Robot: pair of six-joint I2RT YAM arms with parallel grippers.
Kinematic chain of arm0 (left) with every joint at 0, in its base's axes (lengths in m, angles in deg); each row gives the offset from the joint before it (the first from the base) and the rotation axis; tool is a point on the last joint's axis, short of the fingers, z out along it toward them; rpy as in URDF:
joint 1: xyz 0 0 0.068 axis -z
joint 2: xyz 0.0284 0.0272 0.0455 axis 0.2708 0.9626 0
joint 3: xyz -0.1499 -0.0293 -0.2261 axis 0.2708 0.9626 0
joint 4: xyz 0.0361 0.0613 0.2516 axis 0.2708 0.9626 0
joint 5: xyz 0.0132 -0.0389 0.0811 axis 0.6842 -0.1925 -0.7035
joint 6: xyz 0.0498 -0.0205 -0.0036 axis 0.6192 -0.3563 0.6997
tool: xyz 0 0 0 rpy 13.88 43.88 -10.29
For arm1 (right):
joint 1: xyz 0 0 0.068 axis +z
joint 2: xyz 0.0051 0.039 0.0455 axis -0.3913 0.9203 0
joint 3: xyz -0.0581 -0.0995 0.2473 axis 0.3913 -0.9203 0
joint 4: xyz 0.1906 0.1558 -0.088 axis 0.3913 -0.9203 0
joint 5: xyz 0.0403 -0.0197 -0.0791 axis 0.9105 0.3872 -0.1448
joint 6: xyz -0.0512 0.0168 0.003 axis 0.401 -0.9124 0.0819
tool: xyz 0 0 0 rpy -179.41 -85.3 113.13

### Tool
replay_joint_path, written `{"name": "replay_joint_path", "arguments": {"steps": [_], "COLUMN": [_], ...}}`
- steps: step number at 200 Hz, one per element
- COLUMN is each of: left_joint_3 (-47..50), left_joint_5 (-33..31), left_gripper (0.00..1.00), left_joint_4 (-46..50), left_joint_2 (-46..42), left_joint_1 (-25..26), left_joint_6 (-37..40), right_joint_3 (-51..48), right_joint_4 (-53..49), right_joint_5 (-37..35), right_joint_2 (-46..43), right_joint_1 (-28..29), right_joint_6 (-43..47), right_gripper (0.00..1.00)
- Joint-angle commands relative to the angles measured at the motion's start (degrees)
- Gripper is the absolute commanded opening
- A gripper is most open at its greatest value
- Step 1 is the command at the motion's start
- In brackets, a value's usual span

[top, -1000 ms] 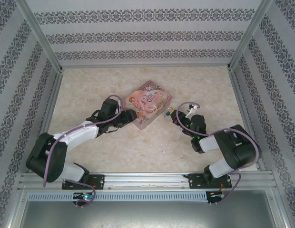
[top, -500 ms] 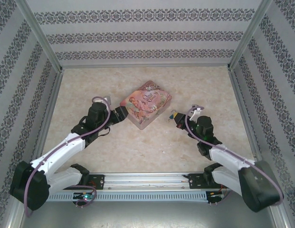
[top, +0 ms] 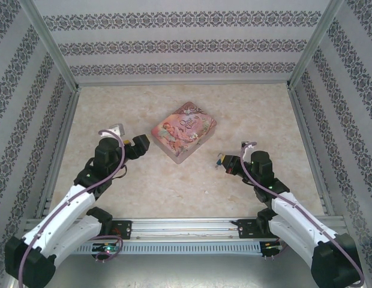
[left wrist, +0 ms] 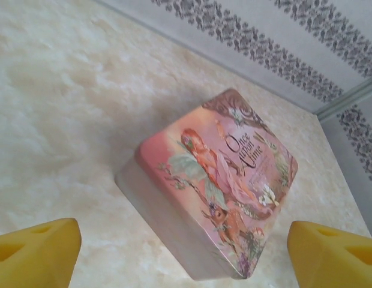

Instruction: Unlock the padlock with the key

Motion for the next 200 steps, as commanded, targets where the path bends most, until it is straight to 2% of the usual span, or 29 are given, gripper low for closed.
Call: {"name": "replay_joint_path", "arguments": {"steps": [1,57,91,147,200], "left_joint_3": [1.52,2.29,2.63,3.64,3.25], "left_joint_5": [-5.05,-6.80,-4.37,-3.93,-3.72], "left_gripper": [0.91,0.95,0.96,0.97,1.00], "left_joint_4": [3.84,4.53,2.81,0.66,1.83], "left_joint_2": [-3.83,-9.89,-10.08,-9.99,-10.26], "left_joint_1": [-0.79,-0.78,-0.73,-0.77,-0.82], "left_joint_6": [6.50,16.83,23.56,26.40,34.05], "right_joint_3": [2.56,4.42,4.97,6.66,7.87], "right_joint_4": [-6.22,-14.30,-17.69,-21.27,-25.18], "right_joint_5": [2.70,4.46,6.13,6.37,5.17], "right_joint_2": [-1.35,-1.75,0.42,3.30,6.09], "right_joint_1": [-0.58,-0.52,-0.25,2.00,3.92], "right_joint_6": [1.85,2.22,2.56,4.01,3.19], "right_gripper": [0.00,0.00,0.00,0.00,0.00]}}
